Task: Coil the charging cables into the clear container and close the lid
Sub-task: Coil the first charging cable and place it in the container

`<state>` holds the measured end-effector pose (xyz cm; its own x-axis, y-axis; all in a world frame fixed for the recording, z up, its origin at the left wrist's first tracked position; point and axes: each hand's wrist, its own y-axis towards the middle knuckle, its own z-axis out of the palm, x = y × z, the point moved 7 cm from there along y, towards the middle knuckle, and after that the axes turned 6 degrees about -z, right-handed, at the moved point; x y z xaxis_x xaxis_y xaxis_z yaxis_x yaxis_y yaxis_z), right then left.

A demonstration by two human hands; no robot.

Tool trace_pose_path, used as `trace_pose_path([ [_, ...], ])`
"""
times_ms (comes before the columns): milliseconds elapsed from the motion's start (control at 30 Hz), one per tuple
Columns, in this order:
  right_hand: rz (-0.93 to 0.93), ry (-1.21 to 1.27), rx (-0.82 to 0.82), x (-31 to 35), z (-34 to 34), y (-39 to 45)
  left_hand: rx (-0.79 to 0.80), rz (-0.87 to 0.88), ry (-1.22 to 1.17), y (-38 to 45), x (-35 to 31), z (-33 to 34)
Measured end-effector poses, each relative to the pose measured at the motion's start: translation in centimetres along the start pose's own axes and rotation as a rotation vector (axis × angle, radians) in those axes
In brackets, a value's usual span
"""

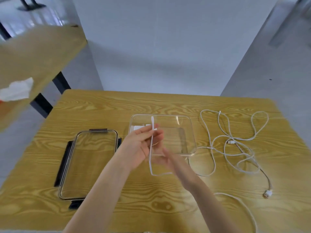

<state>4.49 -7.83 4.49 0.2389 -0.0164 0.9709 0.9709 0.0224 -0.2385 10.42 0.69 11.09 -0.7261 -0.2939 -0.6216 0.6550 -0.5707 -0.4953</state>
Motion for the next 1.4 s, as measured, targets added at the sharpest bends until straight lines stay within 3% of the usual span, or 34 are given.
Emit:
trace_pose_path([
  [67,0.053,-0.008,0.185,0.0,1.9,-0.2,-0.030,0.009,0.022,-0.1,-0.4,-0.3],
  [200,0.019,-0.119,0.345,-0.3,2.3,-0.1,-0.098,0.050,0.012,-0.3,-1.4,-1.2],
  [433,0.149,-0.514,0.193,-1.6,-2.9,2.8,-0.031,0.068,0.117,-1.3,-1.9,-1.1],
  [533,0.178,-0.636,0.228,0.0,-4.6,3.8,-0.032,0.037,0.159,-1.4,-1.3,-1.1],
  [633,0.216,-0.570,0.299,1.0,-3.2,4.0,0.015,0.030,0.083,-1.0,-0.9,-0.6],
  [733,0.268,-0.424,0.480,-0.4,0.0,3.4,0.062,0.040,-0.012,-0.7,-1.4,0.0],
  [867,0.322,-0.402,0.615,-1.9,0.7,2.2,0.012,0.061,-0.047,-0.4,-2.0,-0.6],
  [1033,0.389,-0.396,0.448,-2.8,-2.9,2.5,-0.040,0.110,0.045,-0.6,-2.3,-1.4],
  [1133,0.400,-0.342,0.166,-1.8,-5.0,3.7,-0.018,0.098,0.104,-0.6,-1.5,-1.0],
  [1267,0.250,-0.256,-0.123,3.2,-5.8,4.8,-0.065,0.052,0.194,-0.2,0.4,-0.8],
  [1400,0.081,-0.145,-0.161,9.2,-4.2,3.7,-0.141,0.103,0.280,0.6,1.4,-0.9],
])
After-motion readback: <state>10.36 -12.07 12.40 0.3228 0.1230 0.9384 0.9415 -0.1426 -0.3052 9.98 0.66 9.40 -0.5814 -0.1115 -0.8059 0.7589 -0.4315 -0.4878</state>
